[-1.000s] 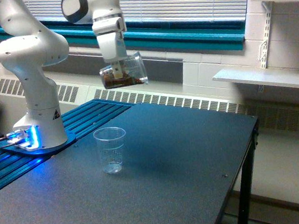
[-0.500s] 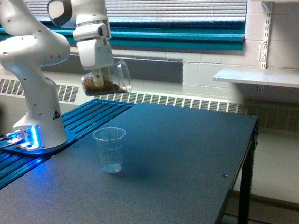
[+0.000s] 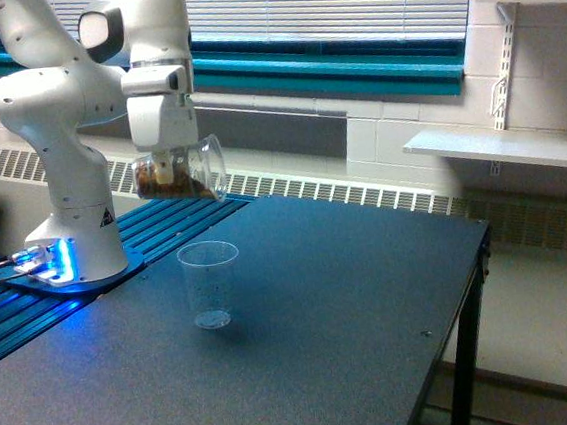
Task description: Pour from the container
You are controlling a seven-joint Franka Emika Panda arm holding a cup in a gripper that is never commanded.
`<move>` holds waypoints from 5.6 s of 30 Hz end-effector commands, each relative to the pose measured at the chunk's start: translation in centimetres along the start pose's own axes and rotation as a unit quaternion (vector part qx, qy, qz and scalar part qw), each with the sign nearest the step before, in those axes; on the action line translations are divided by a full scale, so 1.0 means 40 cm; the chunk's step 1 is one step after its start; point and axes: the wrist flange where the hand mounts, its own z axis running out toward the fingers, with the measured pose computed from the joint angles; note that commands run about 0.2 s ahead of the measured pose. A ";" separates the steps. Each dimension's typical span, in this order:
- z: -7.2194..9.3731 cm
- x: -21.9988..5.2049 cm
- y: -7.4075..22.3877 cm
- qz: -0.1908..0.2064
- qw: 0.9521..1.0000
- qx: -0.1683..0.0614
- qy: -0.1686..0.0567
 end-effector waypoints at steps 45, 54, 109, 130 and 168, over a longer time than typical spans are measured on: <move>0.127 -0.058 0.059 0.017 0.997 -0.045 -0.057; 0.144 -0.066 0.032 0.011 0.997 -0.049 -0.061; 0.202 -0.129 -0.063 -0.037 0.992 -0.077 -0.095; 0.221 -0.140 -0.038 0.004 0.989 -0.093 -0.113; 0.208 -0.049 -0.001 0.084 0.983 -0.101 -0.127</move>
